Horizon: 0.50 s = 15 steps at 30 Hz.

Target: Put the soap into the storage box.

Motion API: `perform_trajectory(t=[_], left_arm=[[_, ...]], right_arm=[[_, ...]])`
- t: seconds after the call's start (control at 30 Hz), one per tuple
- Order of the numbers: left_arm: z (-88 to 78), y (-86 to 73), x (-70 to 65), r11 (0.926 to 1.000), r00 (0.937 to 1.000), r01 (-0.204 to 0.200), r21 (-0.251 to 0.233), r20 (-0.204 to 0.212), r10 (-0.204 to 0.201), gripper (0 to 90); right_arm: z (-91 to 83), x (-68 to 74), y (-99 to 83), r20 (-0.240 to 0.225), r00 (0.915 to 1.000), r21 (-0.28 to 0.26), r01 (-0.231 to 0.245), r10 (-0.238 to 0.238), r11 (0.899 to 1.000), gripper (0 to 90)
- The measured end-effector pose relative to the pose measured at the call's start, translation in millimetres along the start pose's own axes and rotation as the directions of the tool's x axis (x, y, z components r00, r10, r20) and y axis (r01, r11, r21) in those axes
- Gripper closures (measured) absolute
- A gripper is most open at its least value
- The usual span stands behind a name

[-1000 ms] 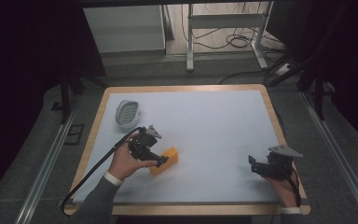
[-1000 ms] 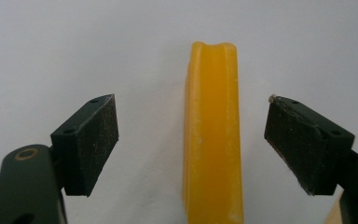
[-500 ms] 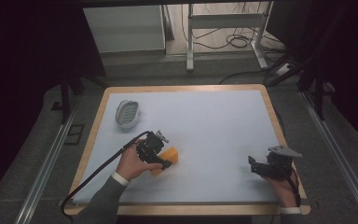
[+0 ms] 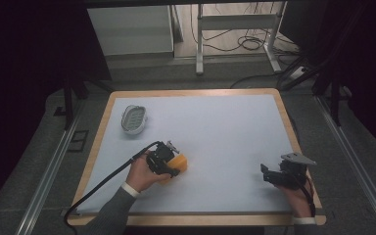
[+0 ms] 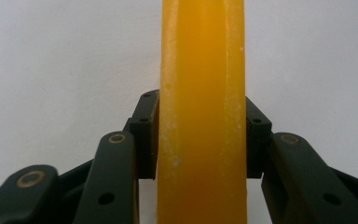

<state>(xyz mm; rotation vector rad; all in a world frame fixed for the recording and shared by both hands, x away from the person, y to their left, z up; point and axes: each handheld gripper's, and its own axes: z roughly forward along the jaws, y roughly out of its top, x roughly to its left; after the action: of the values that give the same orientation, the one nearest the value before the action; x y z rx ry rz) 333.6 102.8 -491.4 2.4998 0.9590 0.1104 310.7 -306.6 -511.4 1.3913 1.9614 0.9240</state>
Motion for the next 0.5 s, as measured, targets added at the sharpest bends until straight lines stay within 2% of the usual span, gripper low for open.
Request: perform_trajectory(t=[0.2, 0.37, 0.5], left_arm=[[-1.8, -0.4, 1.0, 1.0000, 1.0000, 0.000, 0.001, -0.009, 0.000, 60.6], [-3.9, -0.9, 2.7, 1.0000, 1.0000, 0.002, 0.002, 0.001, -0.002, 60.8], [-10.1, -0.8, 4.9, 0.9997, 0.9999, 0.015, -0.018, 0.004, -0.015, 60.8]], right_arm=[[-0.8, -0.5, 0.0, 0.005, 1.0000, -0.002, -0.002, 0.002, 1.000, 5.8], [-0.2, -0.6, -0.4, 0.005, 1.0000, 0.001, 0.000, 0.000, 1.000, 5.8], [-1.2, -0.9, 0.1, 0.005, 1.0000, -0.005, -0.003, 0.003, 1.000, 5.8]])
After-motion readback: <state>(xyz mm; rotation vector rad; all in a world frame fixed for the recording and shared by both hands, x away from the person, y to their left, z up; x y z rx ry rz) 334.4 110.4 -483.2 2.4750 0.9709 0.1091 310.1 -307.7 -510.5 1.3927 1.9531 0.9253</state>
